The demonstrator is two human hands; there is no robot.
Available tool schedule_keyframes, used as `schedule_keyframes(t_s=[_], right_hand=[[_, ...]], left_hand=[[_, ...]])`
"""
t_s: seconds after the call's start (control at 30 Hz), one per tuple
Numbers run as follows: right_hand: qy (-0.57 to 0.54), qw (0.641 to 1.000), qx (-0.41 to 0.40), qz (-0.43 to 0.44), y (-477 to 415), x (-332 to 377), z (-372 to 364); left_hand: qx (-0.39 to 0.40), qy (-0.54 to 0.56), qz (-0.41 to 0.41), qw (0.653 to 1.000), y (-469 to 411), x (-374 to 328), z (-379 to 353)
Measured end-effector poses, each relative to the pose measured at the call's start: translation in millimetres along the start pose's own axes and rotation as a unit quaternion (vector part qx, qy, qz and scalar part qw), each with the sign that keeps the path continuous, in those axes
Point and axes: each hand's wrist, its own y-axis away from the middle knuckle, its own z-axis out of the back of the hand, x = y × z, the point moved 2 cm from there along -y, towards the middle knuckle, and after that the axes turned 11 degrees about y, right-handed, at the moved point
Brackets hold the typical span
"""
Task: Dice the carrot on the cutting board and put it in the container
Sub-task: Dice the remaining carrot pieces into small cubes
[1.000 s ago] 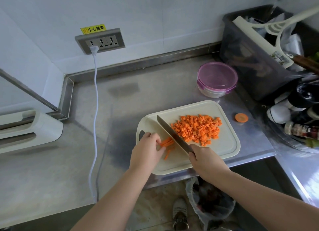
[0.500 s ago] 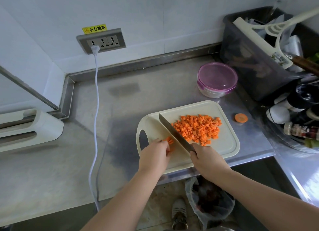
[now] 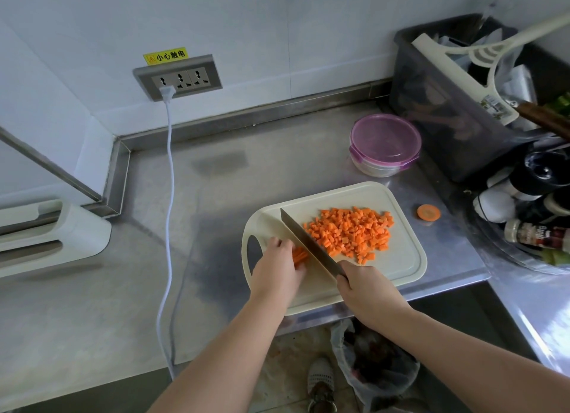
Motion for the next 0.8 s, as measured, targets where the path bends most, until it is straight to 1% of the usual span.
schedule_keyframes(t_s=[0.2, 0.33, 0.4, 0.5, 0.63, 0.8], right_hand=[[-0.005, 1.0, 0.001, 0.001, 2.3, 3.8, 0.0], [-0.017, 0.999, -0.04, -0.002, 5.0, 3.2, 5.2], [-0.008, 0.999, -0.041, 0.007, 6.5, 5.6, 6.9], [0.021, 0.999, -0.016, 0.019, 9.7, 11.3, 5.7], [0.051, 0.999, 0.001, 0.007, 9.3, 16.2, 1.3], [0.045, 0.999, -0.002, 0.002, 5.5, 17.8, -0.8]], left_hand=[[-0.011, 0.05, 0.001, 0.999, 2.4, 4.1, -0.6], [-0.018, 0.084, -0.003, 0.996, 6.2, 10.1, 3.1], [-0.024, 0.085, 0.001, 0.996, 7.9, 12.7, 4.6], [-0.031, 0.088, 0.007, 0.996, 8.8, 11.9, 5.1], [-0.029, 0.076, 0.008, 0.997, 6.9, 9.3, 4.7], [-0.025, 0.058, 0.011, 0.998, 4.7, 7.0, 2.8]])
